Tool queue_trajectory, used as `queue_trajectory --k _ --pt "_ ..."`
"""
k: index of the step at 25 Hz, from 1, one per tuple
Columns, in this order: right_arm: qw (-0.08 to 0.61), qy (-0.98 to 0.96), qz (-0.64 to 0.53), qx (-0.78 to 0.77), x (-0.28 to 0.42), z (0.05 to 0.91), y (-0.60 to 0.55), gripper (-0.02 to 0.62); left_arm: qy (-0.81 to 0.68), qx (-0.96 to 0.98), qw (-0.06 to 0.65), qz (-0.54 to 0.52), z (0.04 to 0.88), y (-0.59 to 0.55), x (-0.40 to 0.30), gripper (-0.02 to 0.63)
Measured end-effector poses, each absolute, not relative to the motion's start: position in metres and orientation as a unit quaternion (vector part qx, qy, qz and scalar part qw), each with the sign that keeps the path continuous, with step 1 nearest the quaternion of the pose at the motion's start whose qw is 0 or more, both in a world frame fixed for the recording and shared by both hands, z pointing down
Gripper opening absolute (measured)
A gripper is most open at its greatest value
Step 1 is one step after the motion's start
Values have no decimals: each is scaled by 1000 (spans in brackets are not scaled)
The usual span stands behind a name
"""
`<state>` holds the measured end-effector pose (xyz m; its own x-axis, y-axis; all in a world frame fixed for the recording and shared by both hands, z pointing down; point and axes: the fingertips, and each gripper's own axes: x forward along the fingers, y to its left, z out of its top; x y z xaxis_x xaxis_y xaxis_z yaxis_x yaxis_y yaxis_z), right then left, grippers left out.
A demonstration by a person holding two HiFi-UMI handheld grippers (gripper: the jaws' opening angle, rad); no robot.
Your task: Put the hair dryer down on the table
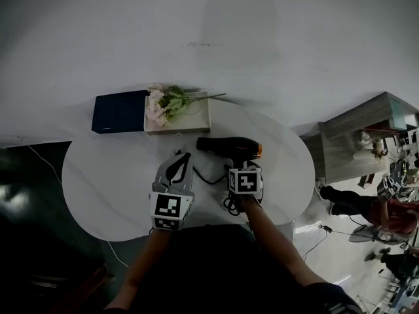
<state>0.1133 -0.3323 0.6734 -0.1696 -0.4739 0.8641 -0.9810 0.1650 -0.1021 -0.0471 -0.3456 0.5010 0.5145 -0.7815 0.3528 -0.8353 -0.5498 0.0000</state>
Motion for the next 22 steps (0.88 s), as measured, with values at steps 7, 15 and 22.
queue_trajectory --k 7,15,22 --pt "303 -707 240 593 118 601 -341 311 -470 868 87 135 495 -345 -43 6" --pt "192 -754 90 622 106 476 -358 23 -482 867 70 106 462 -345 -41 6" --pt "101 -777 29 621 98 385 -363 14 -504 862 25 45 385 -353 -52 6"
